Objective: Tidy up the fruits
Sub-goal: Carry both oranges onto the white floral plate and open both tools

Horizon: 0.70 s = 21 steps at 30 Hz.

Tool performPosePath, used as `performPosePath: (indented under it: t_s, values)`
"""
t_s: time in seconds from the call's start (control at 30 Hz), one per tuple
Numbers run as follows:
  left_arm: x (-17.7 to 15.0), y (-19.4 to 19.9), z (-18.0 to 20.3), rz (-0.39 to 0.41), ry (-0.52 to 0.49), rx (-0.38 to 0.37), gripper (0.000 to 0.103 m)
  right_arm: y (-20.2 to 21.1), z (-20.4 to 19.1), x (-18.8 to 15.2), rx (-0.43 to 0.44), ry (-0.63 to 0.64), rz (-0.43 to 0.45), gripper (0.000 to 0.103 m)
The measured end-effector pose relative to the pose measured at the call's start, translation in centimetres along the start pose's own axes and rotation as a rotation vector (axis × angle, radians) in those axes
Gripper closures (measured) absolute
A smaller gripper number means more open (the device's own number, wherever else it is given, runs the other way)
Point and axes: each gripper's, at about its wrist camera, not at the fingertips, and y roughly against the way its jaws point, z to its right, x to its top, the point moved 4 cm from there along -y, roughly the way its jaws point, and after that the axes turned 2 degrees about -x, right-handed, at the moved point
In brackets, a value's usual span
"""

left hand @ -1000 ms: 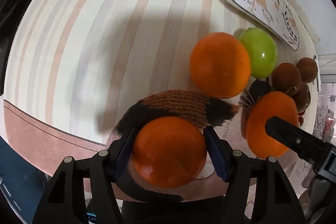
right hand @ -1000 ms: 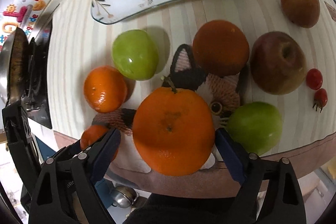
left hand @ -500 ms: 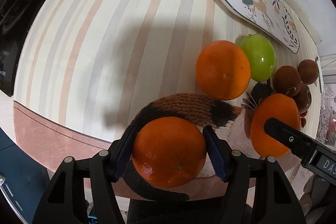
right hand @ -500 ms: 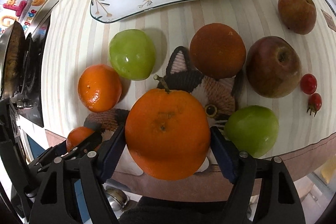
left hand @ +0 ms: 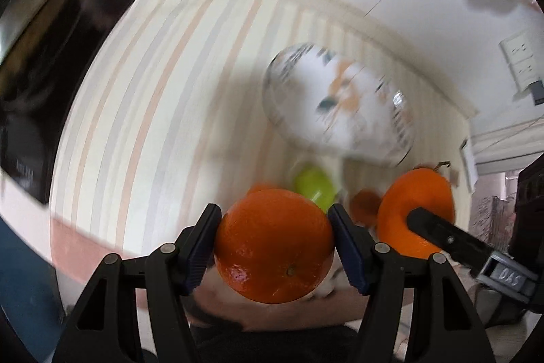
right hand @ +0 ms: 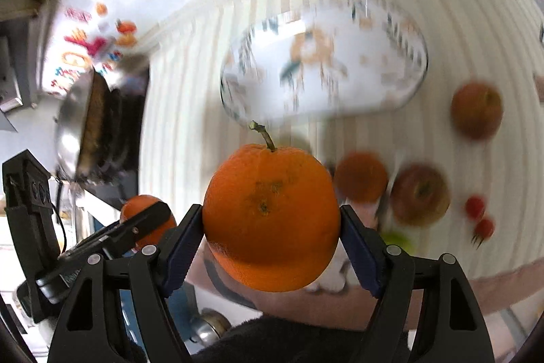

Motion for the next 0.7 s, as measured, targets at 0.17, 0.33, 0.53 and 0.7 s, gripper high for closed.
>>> performPosePath:
  t_s: [0.17,0.33,0.53,0.7]
  values:
    - [7.1,-3.2,3.6,-0.005,-0.033,-0.002,0.040,0.4,1.9,7.2,-0.053,0.016,0.040,0.022]
    - [12.7,-10.4,5.2,-0.113,-0.012,-0.006,0.040,-3.2,3.6,12.1,-0.124,0.043,0.001,0.022]
    - [14.9,-15.5,5.5,-0.228,-0.005,0.001,0.040,-7.6,4.9,14.6,-0.170,0.068,-0.069,0.022]
    - [15.4,-17.8,5.3,-0.284,0.011,-0.004,0.040,-9.4,4.9,15.1,-0.180,0.079,-0.099,0.022]
